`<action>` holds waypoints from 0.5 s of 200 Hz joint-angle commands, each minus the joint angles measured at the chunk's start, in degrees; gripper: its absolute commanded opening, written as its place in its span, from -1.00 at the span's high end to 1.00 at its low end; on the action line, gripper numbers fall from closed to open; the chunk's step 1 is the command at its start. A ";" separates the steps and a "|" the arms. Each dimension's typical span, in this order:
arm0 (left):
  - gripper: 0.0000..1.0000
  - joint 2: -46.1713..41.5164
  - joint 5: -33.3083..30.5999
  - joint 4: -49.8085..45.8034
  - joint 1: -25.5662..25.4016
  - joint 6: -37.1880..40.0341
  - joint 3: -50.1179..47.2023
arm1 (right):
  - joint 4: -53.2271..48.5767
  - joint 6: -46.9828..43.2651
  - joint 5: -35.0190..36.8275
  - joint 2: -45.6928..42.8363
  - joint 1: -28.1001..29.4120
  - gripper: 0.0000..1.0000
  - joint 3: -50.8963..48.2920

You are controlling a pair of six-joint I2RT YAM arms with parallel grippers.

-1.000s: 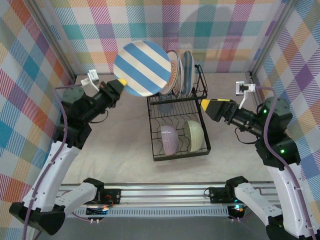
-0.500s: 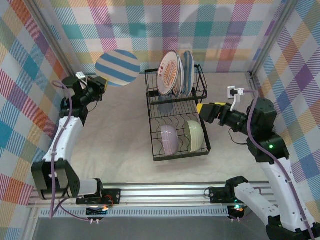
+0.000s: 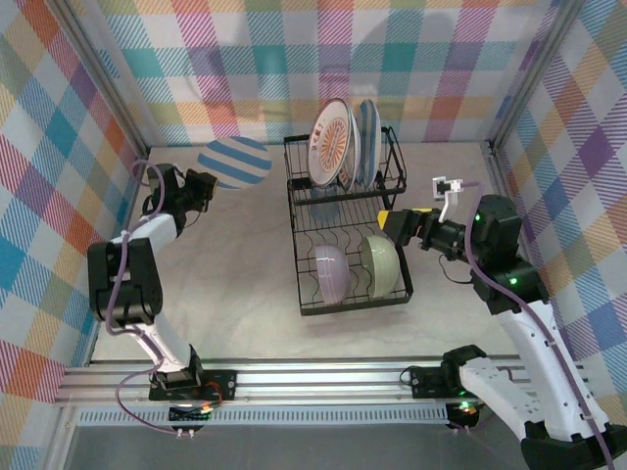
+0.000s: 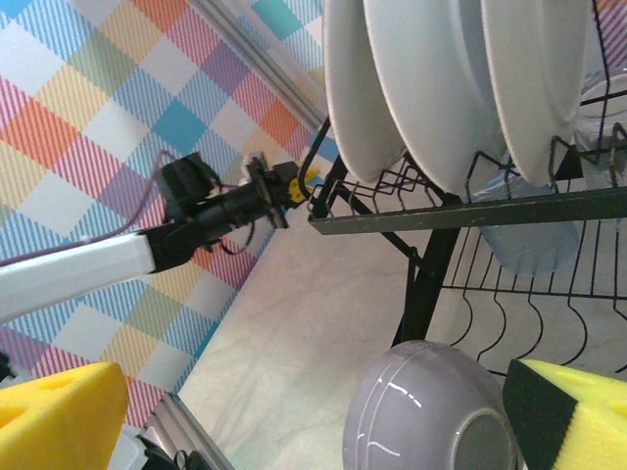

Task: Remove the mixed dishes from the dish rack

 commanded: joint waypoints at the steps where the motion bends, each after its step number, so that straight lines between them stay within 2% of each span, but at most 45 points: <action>1: 1.00 4.69 2.66 9.92 1.08 0.22 3.22 | -0.97 -1.98 -3.39 -1.95 0.14 -0.97 1.40; 40: 1.00 12.96 3.28 16.04 1.48 -2.36 4.61 | -7.10 -3.59 -5.34 -5.38 0.14 -0.97 2.76; 100: 1.00 17.77 4.91 13.77 2.00 -0.55 6.73 | -8.60 -1.62 -8.00 -8.75 0.14 -0.97 0.41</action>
